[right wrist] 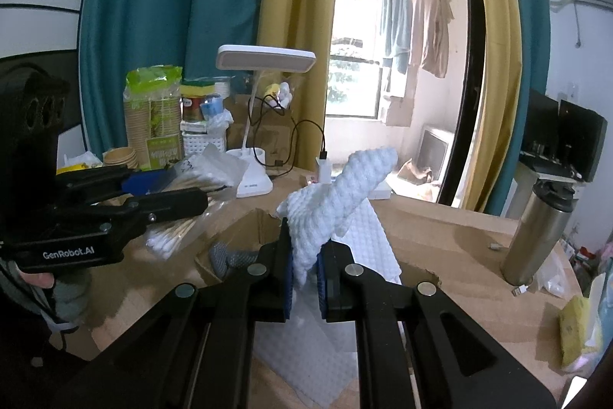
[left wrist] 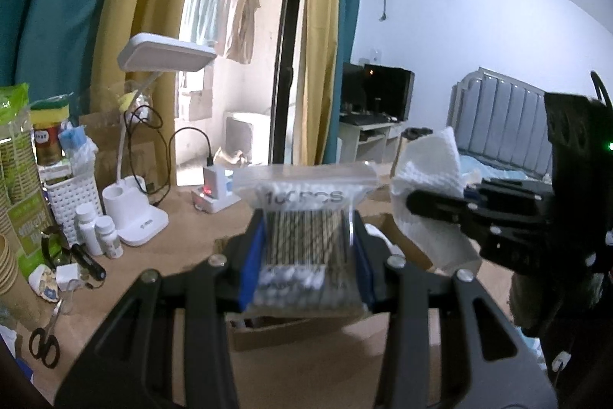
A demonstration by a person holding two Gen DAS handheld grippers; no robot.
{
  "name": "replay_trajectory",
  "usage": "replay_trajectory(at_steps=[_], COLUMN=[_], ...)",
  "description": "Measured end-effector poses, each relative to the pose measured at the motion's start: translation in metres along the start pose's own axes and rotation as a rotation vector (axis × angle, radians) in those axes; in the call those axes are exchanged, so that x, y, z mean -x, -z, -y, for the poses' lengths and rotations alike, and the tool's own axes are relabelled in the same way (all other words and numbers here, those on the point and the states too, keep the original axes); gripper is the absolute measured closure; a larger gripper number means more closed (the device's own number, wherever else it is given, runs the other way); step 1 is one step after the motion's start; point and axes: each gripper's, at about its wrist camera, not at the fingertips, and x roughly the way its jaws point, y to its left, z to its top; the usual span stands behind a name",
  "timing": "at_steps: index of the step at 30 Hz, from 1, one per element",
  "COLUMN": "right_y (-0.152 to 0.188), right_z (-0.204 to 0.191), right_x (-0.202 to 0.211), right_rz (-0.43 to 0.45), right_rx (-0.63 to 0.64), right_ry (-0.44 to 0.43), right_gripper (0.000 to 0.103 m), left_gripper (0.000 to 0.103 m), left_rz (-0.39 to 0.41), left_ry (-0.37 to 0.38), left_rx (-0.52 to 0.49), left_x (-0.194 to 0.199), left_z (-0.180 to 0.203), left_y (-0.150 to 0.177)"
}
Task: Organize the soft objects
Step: 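Carry the swab bag and mesh cloth over the box with both tools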
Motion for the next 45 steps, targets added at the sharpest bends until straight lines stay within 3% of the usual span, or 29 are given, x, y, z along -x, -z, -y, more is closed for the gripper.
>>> replay_trajectory(at_steps=[16,45], right_y=[0.0,0.04], right_z=[0.019,0.024], right_x=[-0.028,-0.108], right_rz=[-0.027,-0.253], right_rx=[-0.04,-0.106], right_ry=[0.013,-0.003], right_gripper=[0.092,0.092], left_gripper=[0.061,0.061], left_rz=[-0.067,-0.245], left_ry=[-0.089,-0.114], left_rx=[0.051,0.051], left_x=[-0.044,-0.106], left_z=[-0.015,-0.025], left_y=[0.007,0.046])
